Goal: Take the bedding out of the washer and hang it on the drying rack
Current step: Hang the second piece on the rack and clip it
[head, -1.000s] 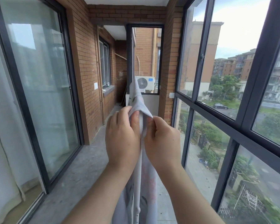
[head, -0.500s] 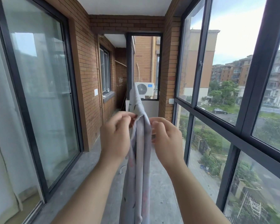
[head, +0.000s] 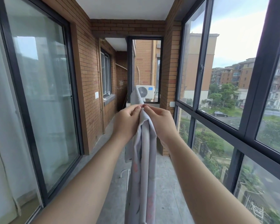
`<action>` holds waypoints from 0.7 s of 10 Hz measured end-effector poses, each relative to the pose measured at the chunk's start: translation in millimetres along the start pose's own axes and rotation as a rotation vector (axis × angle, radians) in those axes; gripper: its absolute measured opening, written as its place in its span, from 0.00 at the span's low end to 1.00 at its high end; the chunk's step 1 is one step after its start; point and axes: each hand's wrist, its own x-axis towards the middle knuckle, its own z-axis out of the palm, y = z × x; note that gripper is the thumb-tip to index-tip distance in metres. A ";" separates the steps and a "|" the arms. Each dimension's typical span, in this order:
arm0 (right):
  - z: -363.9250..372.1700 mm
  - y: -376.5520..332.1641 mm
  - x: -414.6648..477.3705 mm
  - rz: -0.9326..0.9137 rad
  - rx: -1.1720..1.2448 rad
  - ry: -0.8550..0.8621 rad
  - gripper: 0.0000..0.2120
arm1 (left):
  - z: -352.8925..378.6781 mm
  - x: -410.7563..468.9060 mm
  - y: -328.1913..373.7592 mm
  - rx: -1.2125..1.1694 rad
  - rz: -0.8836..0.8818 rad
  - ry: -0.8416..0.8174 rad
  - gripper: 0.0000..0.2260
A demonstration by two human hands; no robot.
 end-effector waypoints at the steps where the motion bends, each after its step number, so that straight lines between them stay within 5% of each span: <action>1: 2.1 -2.1 2.0 0.013 0.003 0.000 0.13 | 1.2 3.6 -3.0 -0.031 -0.035 -0.068 0.13; 4: 2.3 -3.6 12.4 0.115 -0.068 -0.060 0.11 | 10.0 4.7 -24.4 -0.267 -0.116 -0.187 0.17; 6: 10.6 -36.1 -17.9 -0.062 0.059 -0.132 0.21 | 67.2 91.3 -185.5 -0.483 -0.262 -0.140 0.21; 7: 11.1 6.8 28.4 0.074 0.141 -0.101 0.19 | 25.3 38.9 -63.8 -0.455 -0.399 -0.223 0.14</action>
